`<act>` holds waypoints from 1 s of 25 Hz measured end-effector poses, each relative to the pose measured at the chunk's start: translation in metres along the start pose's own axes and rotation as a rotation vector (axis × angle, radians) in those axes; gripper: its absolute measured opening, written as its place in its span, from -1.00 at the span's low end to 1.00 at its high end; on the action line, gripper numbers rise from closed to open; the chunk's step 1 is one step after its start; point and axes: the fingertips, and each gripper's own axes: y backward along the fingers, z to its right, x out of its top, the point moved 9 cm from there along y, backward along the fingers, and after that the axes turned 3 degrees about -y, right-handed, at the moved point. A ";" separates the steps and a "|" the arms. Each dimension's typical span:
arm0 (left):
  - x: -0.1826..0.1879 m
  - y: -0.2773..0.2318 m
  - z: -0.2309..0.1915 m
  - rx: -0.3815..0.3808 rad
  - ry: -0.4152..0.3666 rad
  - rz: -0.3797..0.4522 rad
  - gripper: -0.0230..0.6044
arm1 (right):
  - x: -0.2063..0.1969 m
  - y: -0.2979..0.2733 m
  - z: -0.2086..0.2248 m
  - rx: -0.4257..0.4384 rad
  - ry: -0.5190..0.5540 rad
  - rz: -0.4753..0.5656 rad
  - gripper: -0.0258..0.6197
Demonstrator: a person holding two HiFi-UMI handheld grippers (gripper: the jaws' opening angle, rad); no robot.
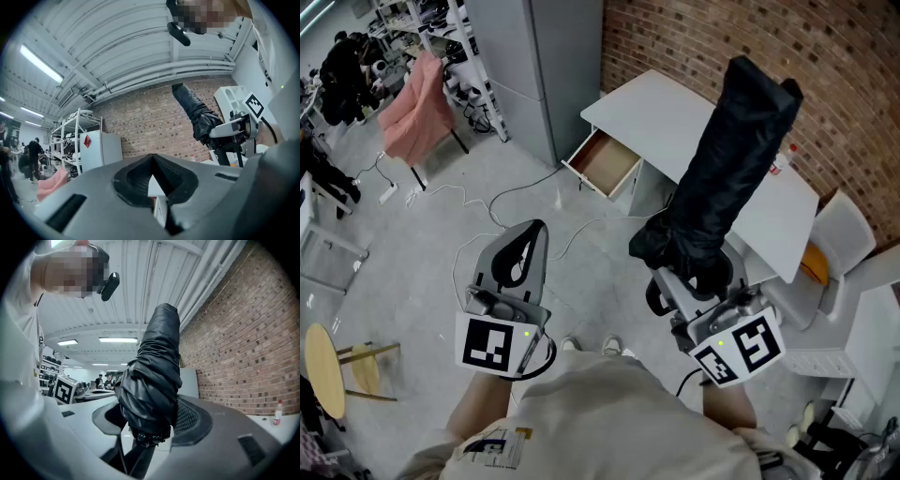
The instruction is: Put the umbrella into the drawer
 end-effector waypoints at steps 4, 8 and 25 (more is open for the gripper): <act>-0.004 -0.002 0.003 -0.003 -0.006 -0.008 -0.90 | -0.001 -0.001 0.001 0.007 0.014 -0.001 -0.13; -0.002 -0.008 0.013 -0.006 -0.009 -0.016 -0.91 | -0.002 0.003 0.008 0.024 0.006 -0.001 -0.13; -0.001 -0.020 0.077 0.023 -0.019 -0.038 -0.90 | -0.017 0.038 0.049 0.078 0.015 -0.047 -0.13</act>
